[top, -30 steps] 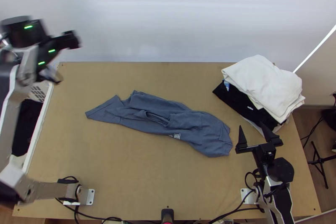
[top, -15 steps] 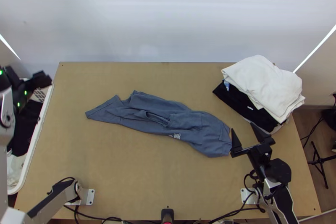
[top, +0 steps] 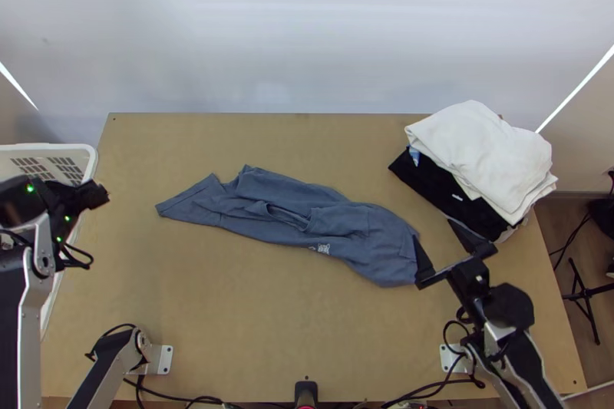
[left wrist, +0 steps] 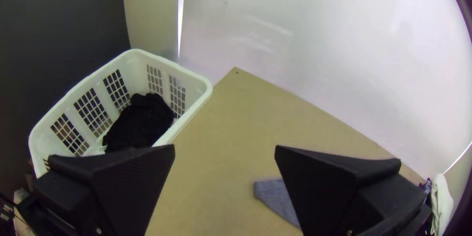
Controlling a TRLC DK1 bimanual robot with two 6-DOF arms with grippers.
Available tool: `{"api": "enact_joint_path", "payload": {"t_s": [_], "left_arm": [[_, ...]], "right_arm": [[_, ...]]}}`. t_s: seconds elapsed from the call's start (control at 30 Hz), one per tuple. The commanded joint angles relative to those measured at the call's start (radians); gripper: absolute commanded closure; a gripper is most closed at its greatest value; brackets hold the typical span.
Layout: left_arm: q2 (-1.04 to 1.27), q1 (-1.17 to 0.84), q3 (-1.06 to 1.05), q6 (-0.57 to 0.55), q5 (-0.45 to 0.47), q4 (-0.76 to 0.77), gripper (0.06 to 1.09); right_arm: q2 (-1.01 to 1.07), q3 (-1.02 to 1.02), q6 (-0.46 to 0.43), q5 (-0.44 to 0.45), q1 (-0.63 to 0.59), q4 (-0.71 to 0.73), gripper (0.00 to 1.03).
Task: Fold the t-shirt
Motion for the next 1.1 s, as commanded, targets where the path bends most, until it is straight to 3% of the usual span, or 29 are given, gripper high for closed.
{"api": "enact_joint_path", "payload": {"t_s": [0.0,0.1,0.23,0.37,0.53,0.67,0.97,1.07], "left_arm": [[-0.053,0.0,-0.132,-0.019,0.005,0.056,0.1],[-0.059,0.0,-0.17,-0.022,0.008,0.083,0.1],[-0.065,-0.002,-0.205,-0.025,0.011,0.109,0.1],[-0.082,-0.004,-0.24,-0.025,0.019,0.134,0.1],[-0.094,-0.004,-0.253,-0.028,0.021,0.142,0.1],[-0.096,0.0,-0.25,-0.03,0.019,0.149,0.1],[-0.09,0.012,-0.248,-0.03,0.019,0.16,0.1],[-0.083,0.015,-0.25,-0.03,0.019,0.168,0.1]], "right_arm": [[0.575,0.363,-0.043,-0.016,0.083,-0.13,0.04],[0.779,0.584,-0.043,-0.055,0.116,-0.248,0.04],[0.946,0.785,-0.094,-0.133,0.226,-0.302,0.04],[1.161,1.019,-0.138,-0.148,0.35,-0.355,0.04],[1.434,1.289,-0.132,-0.17,0.442,-0.412,0.03],[1.556,1.365,-0.079,-0.17,0.517,-0.444,0.04],[1.762,1.484,0.021,-0.021,0.568,-0.403,0.04],[1.869,1.601,0.196,0.01,0.528,-0.461,0.15]]}}
